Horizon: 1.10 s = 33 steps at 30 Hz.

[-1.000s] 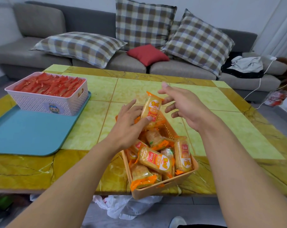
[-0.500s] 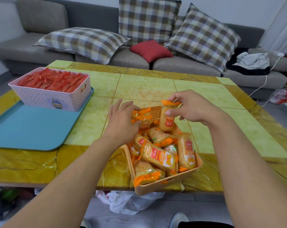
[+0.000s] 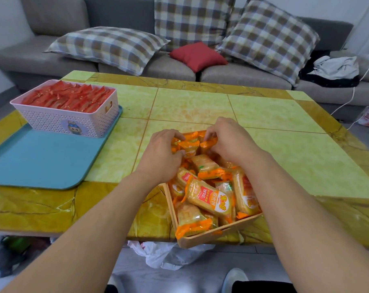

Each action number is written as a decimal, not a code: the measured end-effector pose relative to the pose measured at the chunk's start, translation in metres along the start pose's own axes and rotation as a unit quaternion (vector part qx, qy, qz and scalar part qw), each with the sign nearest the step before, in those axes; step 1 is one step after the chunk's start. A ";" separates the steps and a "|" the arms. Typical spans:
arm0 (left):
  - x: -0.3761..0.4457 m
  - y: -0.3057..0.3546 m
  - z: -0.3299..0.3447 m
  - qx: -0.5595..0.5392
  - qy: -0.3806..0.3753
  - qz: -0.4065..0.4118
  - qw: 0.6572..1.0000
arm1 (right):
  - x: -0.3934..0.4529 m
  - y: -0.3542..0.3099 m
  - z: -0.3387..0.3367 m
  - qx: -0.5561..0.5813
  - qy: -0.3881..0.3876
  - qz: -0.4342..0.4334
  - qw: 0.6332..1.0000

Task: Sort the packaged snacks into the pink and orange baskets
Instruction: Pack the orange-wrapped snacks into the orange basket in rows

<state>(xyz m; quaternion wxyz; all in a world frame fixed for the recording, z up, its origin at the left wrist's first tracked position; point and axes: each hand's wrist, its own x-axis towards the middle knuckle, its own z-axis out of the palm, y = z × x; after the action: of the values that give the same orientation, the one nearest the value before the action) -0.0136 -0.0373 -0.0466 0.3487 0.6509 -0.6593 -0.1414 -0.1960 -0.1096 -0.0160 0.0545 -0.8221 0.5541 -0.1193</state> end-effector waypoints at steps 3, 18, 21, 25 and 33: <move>0.001 0.001 -0.002 -0.016 0.000 -0.017 1.000 | 0.000 -0.005 -0.005 -0.038 -0.025 0.003 0.999; -0.019 -0.012 -0.011 -0.090 0.036 -0.059 0.994 | -0.036 -0.040 -0.046 -0.037 -0.233 -0.059 0.970; -0.019 -0.013 -0.008 -0.092 0.032 -0.064 0.993 | -0.030 -0.029 -0.056 0.074 -0.138 -0.027 0.987; -0.015 -0.013 -0.007 -0.098 0.013 -0.073 0.992 | -0.026 -0.015 -0.057 0.141 -0.127 0.031 0.981; -0.012 -0.015 -0.005 -0.110 0.003 -0.066 0.992 | -0.019 -0.004 -0.044 0.053 -0.083 0.042 0.994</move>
<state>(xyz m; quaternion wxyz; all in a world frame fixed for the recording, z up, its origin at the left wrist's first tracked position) -0.0003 -0.0260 -0.0563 0.4105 0.6509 -0.5942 -0.2339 -0.2109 -0.0887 0.0244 0.1480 -0.8014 0.5743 -0.0776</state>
